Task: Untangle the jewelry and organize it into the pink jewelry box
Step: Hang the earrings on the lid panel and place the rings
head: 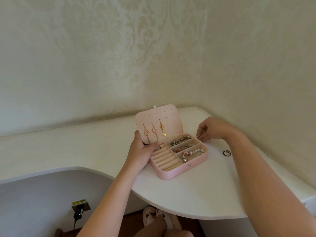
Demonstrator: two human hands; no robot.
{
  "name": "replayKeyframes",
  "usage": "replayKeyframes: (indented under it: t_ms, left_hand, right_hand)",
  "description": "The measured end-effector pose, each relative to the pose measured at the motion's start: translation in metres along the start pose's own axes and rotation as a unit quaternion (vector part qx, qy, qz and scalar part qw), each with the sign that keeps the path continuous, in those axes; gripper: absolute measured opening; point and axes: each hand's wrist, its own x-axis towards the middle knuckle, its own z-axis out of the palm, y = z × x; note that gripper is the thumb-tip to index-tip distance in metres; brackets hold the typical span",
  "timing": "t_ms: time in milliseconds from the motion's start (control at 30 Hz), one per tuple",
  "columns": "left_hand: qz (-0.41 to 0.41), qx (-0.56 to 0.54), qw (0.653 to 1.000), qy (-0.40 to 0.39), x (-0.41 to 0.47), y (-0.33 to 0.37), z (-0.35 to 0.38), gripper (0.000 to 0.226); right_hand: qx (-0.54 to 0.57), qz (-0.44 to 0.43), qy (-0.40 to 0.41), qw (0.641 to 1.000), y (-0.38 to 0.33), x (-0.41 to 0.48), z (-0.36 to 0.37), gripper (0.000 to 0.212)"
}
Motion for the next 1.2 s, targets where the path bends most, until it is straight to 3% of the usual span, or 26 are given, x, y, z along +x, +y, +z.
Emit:
replayKeyframes:
  t_ms: [133, 233, 333, 467, 600, 767, 1000, 1200]
  left_hand:
    - [-0.001, -0.013, 1.000, 0.002, -0.001, 0.000, -0.001, 0.041]
    - [-0.008, -0.030, 1.000, 0.001, 0.000, -0.001, -0.001, 0.035]
    - [-0.013, -0.049, 0.999, 0.009, 0.001, -0.002, 0.000, 0.029]
    - [-0.011, -0.034, 0.999, 0.016, 0.002, -0.003, -0.001, 0.031]
    - [-0.013, -0.033, 0.999, 0.016, 0.003, -0.005, -0.002, 0.036]
    - [-0.019, -0.050, 0.998, 0.014, 0.003, -0.005, -0.001, 0.040]
    - [-0.024, -0.060, 0.998, 0.011, 0.002, -0.004, -0.001, 0.038]
    - [-0.025, -0.062, 0.998, 0.007, 0.001, -0.003, -0.003, 0.038]
  right_hand:
    - [0.143, -0.062, 0.106, 0.982, -0.019, -0.006, -0.006, 0.012]
    - [0.203, -0.130, 0.075, 0.968, -0.047, -0.016, 0.003, 0.017]
    - [0.186, -0.193, -0.002, 0.963, -0.070, -0.024, 0.026, 0.014]
    - [0.123, -0.188, -0.074, 0.972, -0.085, -0.026, 0.050, 0.008]
    - [0.148, -0.191, -0.117, 0.963, -0.086, -0.025, 0.058, 0.007]
    - [0.104, -0.230, -0.082, 0.964, -0.088, -0.027, 0.058, 0.010]
    - [0.133, -0.219, -0.094, 0.962, -0.087, -0.026, 0.058, 0.017]
    - [0.084, -0.210, -0.047, 0.973, -0.087, -0.028, 0.055, 0.012]
